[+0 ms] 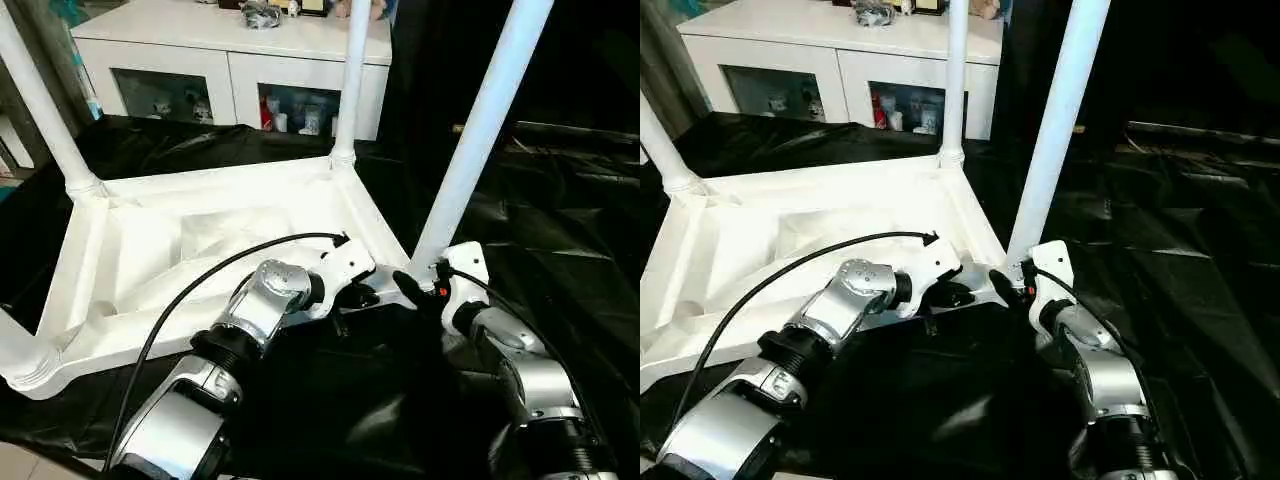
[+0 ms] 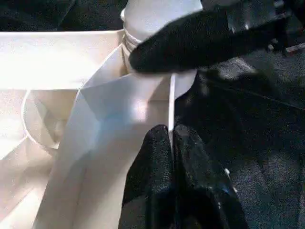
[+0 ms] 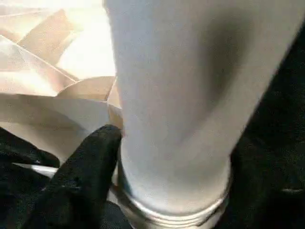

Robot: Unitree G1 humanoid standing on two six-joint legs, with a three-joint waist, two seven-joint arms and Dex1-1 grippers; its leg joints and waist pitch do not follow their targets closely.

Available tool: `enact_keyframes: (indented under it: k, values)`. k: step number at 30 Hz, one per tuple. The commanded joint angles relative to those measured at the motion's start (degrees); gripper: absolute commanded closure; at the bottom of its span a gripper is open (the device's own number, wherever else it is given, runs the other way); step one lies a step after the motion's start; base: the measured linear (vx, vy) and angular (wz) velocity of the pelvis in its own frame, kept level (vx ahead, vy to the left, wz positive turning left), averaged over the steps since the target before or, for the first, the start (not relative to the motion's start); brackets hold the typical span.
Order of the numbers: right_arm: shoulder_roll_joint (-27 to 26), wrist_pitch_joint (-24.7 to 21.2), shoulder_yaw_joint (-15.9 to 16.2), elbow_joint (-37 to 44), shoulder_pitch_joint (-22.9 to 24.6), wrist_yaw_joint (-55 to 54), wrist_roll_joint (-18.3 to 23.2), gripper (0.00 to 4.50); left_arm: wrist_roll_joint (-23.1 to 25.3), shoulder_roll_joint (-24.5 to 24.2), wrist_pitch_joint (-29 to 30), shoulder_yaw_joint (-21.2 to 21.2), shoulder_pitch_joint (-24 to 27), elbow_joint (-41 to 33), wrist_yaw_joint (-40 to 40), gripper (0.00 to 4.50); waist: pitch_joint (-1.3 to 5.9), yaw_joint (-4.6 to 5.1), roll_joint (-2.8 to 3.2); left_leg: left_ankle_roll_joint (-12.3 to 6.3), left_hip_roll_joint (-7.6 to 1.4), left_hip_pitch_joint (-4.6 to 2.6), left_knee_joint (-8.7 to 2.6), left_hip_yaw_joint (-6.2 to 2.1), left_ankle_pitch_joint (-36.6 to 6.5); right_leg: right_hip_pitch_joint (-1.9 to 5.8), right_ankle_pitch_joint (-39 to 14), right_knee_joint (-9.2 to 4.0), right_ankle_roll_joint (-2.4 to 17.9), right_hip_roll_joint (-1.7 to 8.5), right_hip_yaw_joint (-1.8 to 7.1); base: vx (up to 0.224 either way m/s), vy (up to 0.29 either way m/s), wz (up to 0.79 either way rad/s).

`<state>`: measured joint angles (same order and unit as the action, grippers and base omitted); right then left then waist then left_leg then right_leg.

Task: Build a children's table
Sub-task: Rotate leg to tighten

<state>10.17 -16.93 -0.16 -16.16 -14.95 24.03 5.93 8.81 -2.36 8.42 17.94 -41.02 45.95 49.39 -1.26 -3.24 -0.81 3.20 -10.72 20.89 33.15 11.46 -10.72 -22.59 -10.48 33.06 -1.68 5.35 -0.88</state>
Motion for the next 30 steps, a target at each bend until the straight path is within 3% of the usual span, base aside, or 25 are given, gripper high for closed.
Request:
enact_keyframes:
  k: [1, 2, 4, 7, 9, 10, 11, 16, 20, 21, 25, 26, 30]
  values:
    - [-2.8, -1.1, 6.6, 2.1, 0.8, 6.4, 2.3, 0.71, -0.7, 2.9, 0.0, 1.2, 0.3, 1.9, -1.6, 4.50, 1.87, 0.11, -0.75, -0.50, -1.99, -0.65, -4.91, -1.51, -20.8, 0.86, -24.4, -5.09, 7.4, 2.36, 0.89, 0.000, 0.000, 0.00]
    - [-2.1, -0.9, 6.8, 2.3, 0.8, 7.2, 2.1, 0.62, -0.6, 2.7, -0.2, 1.1, 0.3, 1.9, -1.1, 4.50, 1.88, 0.15, -1.00, -0.61, -2.00, -0.61, -4.86, -1.43, -20.7, 0.86, -23.6, -5.03, 7.7, 2.30, 0.91, 0.000, 0.000, 0.00]
    - [1.0, -0.3, 7.1, 3.1, 0.9, 10.7, 2.1, 0.62, -1.1, 1.3, -0.8, 1.0, 0.9, 0.7, 1.7, 4.50, 1.86, 0.01, -0.85, -0.81, -2.03, -0.61, -4.88, -1.47, -20.6, 0.95, -23.4, -5.00, 7.8, 2.37, 0.90, 0.000, 0.000, 0.00]
    - [4.4, 0.5, 7.1, 4.3, 1.4, 15.4, 2.8, 0.62, -1.7, -0.4, -2.3, 1.3, 1.5, -0.6, 5.6, 4.50, 2.05, -0.32, -1.01, -2.18, -2.11, -0.32, -4.60, -1.22, -17.8, 1.33, -18.8, -4.56, 9.0, 2.43, 1.04, 0.000, 0.000, 0.00]
    - [8.8, 2.2, 6.9, 5.6, 2.4, 21.3, 3.6, 0.62, -3.2, -3.5, -3.8, 2.1, 2.9, -3.1, 12.8, 4.50, 2.16, -0.45, -1.10, -2.94, -2.15, -0.14, -4.49, -1.17, -16.2, 1.63, -16.6, -4.23, 9.8, 2.47, 1.01, 0.000, 0.000, 0.00]
    - [8.8, 2.2, 6.9, 5.6, 2.4, 21.3, 3.6, 0.62, -3.2, -3.5, -3.8, 2.1, 2.9, -3.1, 12.8, 4.50, 2.22, -0.59, -1.09, -3.77, -2.18, -0.11, -4.30, -0.99, -14.9, 1.63, -14.5, -4.03, 10.5, 2.52, 1.09, 0.000, 0.000, 0.00]
    - [11.2, 4.1, 6.2, 6.5, 3.2, 24.5, 4.4, 0.62, -5.1, -5.5, -4.8, 2.4, 4.3, -5.4, 18.7, 4.50, 2.29, -0.81, -1.22, -4.39, -2.26, -0.17, -4.20, -0.98, -13.9, 1.74, -13.6, -3.87, 11.1, 2.72, 1.05, 0.000, 0.000, 0.00]
    - [15.4, 4.7, 5.9, 7.7, 4.9, 31.7, 6.1, 0.62, -6.8, -9.1, -3.9, 2.5, 6.5, -8.2, 25.4, 4.50, 2.38, -0.98, -0.85, -6.07, -2.48, -0.15, -3.97, -0.77, -10.0, 1.84, -7.6, -2.95, 13.9, 2.35, 0.89, 0.000, 0.000, 0.00]
    - [16.7, 5.1, 6.3, 7.2, 5.1, 33.7, 6.3, 0.62, -7.4, -10.1, -3.6, 1.9, 7.0, -8.9, 26.3, 4.50, 2.30, -1.11, -0.93, -5.64, -2.43, -0.29, -3.95, -0.64, -10.9, 1.78, -8.7, -3.02, 14.2, 2.37, 0.91, 0.000, 0.000, 0.00]
    - [16.7, 5.1, 6.3, 7.2, 5.1, 33.7, 6.3, 0.87, -7.4, -10.1, -3.6, 1.9, 7.0, -8.9, 26.3, 4.50, 2.28, -1.12, -0.92, -5.56, -2.44, -0.31, -3.96, -0.64, -11.1, 1.78, -9.1, -3.07, 14.1, 2.42, 0.94, 0.000, 0.000, 0.00]
    - [17.1, 5.5, 6.7, 6.7, 5.1, 34.7, 6.8, 1.01, -7.4, -10.8, -3.4, 1.5, 7.1, -9.2, 26.5, 4.50, 2.18, -1.22, -1.03, -4.77, -2.41, -0.35, -4.06, -0.64, -12.0, 1.74, -12.0, -3.35, 13.1, 2.47, 1.02, 0.000, 0.000, 0.00]
    - [17.1, 5.5, 6.7, 6.7, 5.2, 34.9, 6.9, 1.33, -7.4, -10.8, -3.3, 1.4, 7.1, -9.3, 26.6, 4.50, 2.18, -1.15, -1.23, -4.69, -2.40, -0.33, -4.07, -0.64, -12.0, 1.71, -12.3, -3.37, 12.8, 2.44, 1.01, 0.000, 0.000, 0.00]
    - [16.6, 5.3, 6.4, 6.6, 5.1, 35.2, 7.2, 1.40, -7.4, -10.9, -3.1, 1.2, 7.0, -9.5, 26.8, 4.50, 2.24, -1.19, -1.09, -4.72, -2.38, -0.33, -4.02, -0.66, -11.6, 1.71, -11.7, -3.25, 12.9, 2.39, 1.00, 0.000, 0.000, 0.00]
